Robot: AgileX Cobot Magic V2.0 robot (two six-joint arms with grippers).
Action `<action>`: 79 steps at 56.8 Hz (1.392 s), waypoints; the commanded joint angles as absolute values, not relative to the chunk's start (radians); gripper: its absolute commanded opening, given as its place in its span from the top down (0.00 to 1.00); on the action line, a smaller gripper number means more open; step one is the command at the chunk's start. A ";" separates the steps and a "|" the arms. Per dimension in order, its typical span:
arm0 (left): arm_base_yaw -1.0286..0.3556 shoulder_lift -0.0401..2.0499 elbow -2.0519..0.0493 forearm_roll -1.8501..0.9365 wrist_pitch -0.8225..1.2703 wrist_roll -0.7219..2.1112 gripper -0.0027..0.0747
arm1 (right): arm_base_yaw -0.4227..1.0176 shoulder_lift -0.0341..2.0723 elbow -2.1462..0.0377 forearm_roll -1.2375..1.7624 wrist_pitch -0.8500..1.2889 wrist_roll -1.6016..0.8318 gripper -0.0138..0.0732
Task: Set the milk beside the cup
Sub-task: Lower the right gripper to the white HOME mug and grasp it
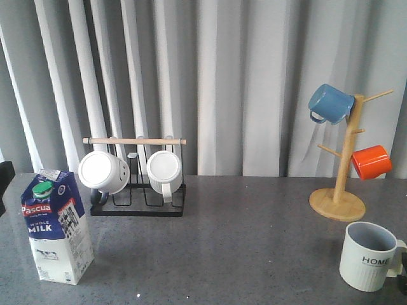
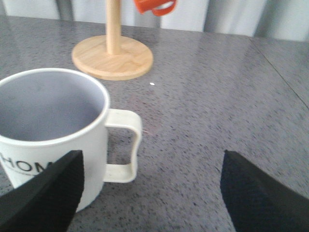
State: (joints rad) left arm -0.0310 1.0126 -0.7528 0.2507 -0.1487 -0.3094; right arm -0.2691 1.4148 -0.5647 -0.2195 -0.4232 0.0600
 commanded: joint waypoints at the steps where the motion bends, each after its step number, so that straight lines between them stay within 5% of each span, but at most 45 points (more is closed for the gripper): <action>1: -0.034 1.001 -0.783 0.247 -0.214 -0.309 0.21 | -0.283 1.418 -0.579 -0.237 -0.559 0.062 0.20; 17: -0.034 1.001 -0.783 0.247 -0.214 -0.309 0.21 | -0.361 1.473 -0.447 -0.225 -0.902 0.066 0.20; 79: -0.034 1.001 -0.783 0.247 -0.211 -0.309 0.21 | -0.365 1.800 -0.599 -0.237 -0.996 0.089 0.20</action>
State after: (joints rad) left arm -0.0310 1.0126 -0.7528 0.2507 -0.1479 -0.3084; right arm -0.3569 1.8159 -0.5578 -0.2396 -0.9091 0.0735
